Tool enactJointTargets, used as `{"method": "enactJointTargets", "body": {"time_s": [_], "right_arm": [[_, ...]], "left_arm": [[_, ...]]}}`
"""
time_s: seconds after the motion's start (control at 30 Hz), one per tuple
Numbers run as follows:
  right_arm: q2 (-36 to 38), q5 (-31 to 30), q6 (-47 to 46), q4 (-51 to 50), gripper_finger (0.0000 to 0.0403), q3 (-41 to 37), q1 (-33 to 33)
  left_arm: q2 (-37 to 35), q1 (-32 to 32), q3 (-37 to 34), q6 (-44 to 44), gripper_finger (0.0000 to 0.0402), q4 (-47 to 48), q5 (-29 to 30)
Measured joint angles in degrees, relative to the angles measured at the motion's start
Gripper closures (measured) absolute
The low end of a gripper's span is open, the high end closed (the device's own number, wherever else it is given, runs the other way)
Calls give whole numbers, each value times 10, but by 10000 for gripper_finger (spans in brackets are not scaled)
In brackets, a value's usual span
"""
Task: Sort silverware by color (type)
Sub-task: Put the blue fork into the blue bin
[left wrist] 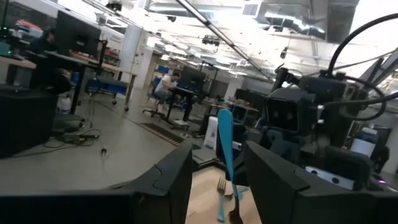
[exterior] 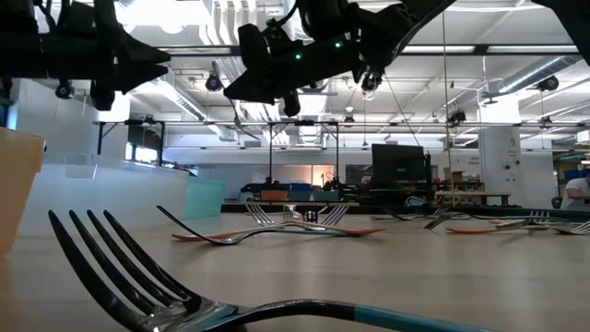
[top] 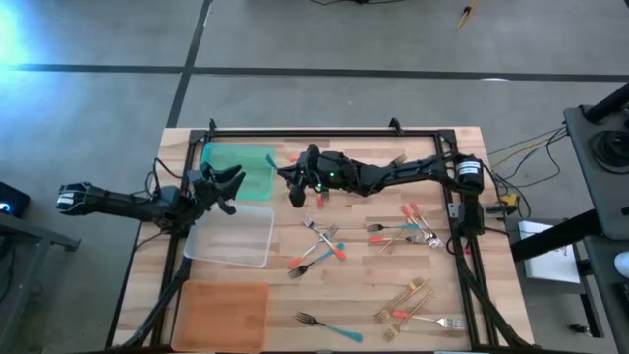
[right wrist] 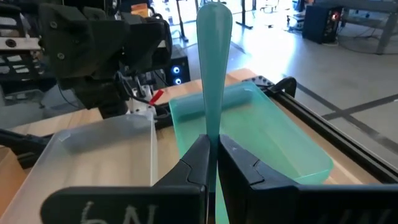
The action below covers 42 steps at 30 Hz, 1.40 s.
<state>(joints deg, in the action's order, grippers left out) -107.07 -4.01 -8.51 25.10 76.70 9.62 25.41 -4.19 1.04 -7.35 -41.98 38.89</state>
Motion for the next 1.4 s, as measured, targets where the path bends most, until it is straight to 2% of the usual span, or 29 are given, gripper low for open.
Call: {"method": "enactJointTargets", "body": {"time_s": [0.1, 0.3, 0.5, 0.7, 0.8, 0.97, 1.17, 1.4], "right_arm": [[0, 0, 3, 0, 390, 3, 0], [0, 0, 11, 0, 390, 13, 0], [0, 0, 35, -7, 390, 13, -6], [0, 0, 93, -14, 390, 13, -19], [1, 0, 97, -14, 390, 13, -20], [1, -2, 99, -19, 390, 13, -19], [1, 0, 111, -21, 390, 13, -23], [1, -1, 134, -21, 390, 13, -29]], "left_arm": [[10, 0, 0, 0, 258, 0, -3], [45, 1, 0, -16, 208, -8, -55], [96, 2, 34, -21, 170, -16, -57], [170, 2, 94, 7, 171, 8, -48], [206, 2, 111, 10, 178, 15, -19], [244, 2, 124, 11, 186, 11, -12], [261, 2, 132, 23, 187, 1, 24], [259, 2, 132, 38, 187, -21, 28]]}}
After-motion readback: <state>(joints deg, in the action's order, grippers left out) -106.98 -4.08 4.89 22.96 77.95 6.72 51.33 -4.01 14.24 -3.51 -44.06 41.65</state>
